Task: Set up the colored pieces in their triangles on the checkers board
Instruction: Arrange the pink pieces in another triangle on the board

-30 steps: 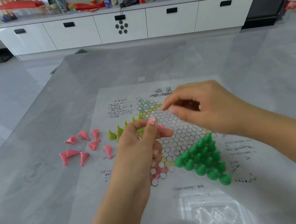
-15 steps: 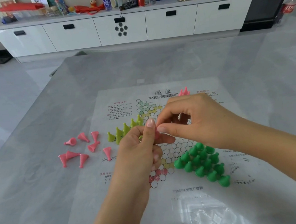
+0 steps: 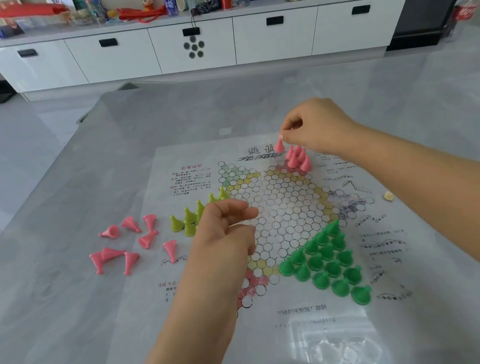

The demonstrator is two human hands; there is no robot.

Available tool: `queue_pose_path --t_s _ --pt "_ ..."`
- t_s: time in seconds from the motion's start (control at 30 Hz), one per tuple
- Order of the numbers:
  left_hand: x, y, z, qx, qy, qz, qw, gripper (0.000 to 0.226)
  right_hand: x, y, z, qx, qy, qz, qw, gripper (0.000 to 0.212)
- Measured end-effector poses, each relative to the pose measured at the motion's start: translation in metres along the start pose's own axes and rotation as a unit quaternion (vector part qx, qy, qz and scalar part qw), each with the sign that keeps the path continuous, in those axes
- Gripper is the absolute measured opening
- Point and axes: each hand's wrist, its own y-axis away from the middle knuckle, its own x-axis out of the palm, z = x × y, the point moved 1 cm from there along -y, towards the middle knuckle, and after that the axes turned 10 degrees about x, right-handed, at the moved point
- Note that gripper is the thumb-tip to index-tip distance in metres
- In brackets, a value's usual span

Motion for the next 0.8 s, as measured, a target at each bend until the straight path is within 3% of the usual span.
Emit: queue_pose_path --t_s 0.3,0.8 --pt "-0.002 0.001 0.003 0.037 -0.067 0.023 0.997 0.038 0.020 -0.012 -0.013 0.033 0.048 0.008 0.998 0.016" --pt "-0.001 0.001 0.000 0.032 -0.068 0.027 0.997 0.033 0.019 -0.012 -0.015 0.016 0.069 0.012 0.997 0.020"
